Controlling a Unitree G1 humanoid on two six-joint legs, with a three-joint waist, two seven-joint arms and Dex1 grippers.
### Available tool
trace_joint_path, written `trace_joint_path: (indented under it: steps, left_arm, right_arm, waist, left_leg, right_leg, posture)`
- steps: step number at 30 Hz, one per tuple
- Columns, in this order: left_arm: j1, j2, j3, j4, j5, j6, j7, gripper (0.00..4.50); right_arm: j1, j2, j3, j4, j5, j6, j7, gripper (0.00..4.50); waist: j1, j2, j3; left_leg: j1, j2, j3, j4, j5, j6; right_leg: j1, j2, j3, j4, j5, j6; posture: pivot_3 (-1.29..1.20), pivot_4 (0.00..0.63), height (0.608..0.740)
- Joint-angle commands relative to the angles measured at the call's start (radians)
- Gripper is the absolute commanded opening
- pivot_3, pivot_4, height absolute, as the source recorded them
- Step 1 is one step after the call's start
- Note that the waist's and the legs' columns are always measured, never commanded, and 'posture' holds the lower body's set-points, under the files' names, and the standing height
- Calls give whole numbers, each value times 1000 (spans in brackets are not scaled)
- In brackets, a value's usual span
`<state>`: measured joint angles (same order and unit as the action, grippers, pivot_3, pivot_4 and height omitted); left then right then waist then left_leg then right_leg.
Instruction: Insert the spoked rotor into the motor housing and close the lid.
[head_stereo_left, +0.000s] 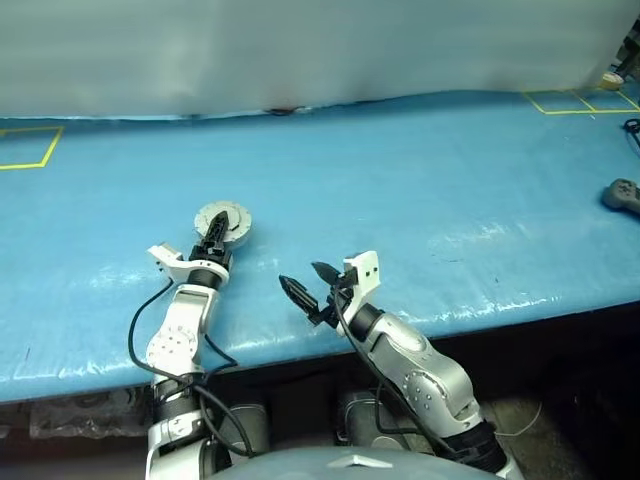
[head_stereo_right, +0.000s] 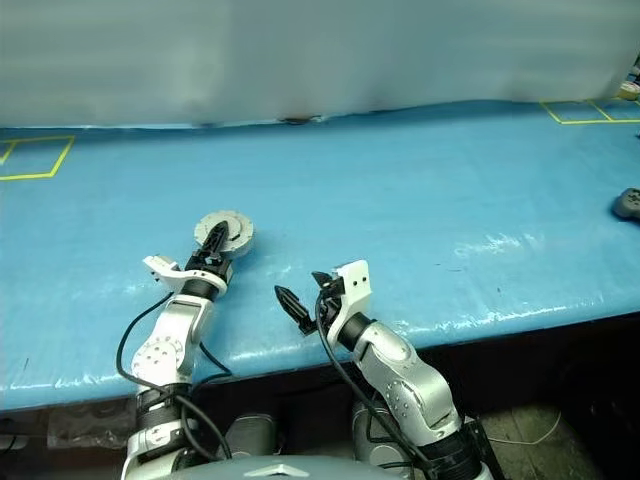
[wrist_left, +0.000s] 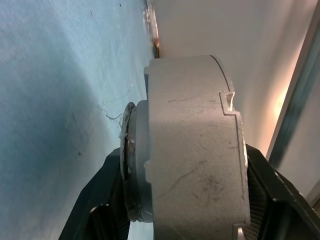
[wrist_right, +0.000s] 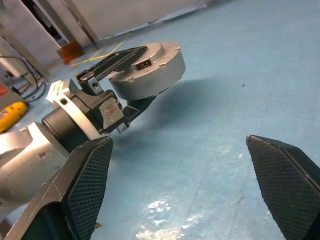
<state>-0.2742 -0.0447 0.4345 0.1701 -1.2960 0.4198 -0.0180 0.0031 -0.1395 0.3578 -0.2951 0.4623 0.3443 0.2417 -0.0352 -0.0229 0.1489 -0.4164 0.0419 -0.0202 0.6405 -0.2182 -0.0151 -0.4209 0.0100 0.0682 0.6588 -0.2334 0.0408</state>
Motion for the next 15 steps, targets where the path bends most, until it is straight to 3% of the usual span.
trace_joint_path:
  steps: [1,5,14,15]
  left_arm:
    - [-112,22,30,84,43,-36,6,2437]
    - [-249,47,74,279,107,-76,22,2437]
    - [-386,58,136,485,202,-102,41,2437]
    - [-387,54,142,487,208,-101,49,2787]
  right_arm:
    - [-3,4,8,20,-139,-137,1,4500]
    - [1,0,11,72,-266,-227,-14,4500]
    - [40,28,-21,87,-315,-238,-7,4500]
    - [44,31,-23,87,-319,-236,-6,4500]
  waist:
    - [1,0,0]
    - [3,-1,1]
    - [3,-1,1]
    - [3,-1,1]
  left_leg:
    - [0,0,0,0,0,0]
    - [0,0,-1,3,0,0]
    - [3,-1,-1,4,0,1]
    - [3,-1,-1,4,0,1]
  right_leg:
    - [0,0,0,0,0,0]
    - [2,0,0,0,1,1]
    - [5,0,0,0,2,4]
    - [6,0,0,0,2,4]
  posture:
    - [0,150,740]
    - [0,150,740]
    - [0,150,740]
    - [0,150,740]
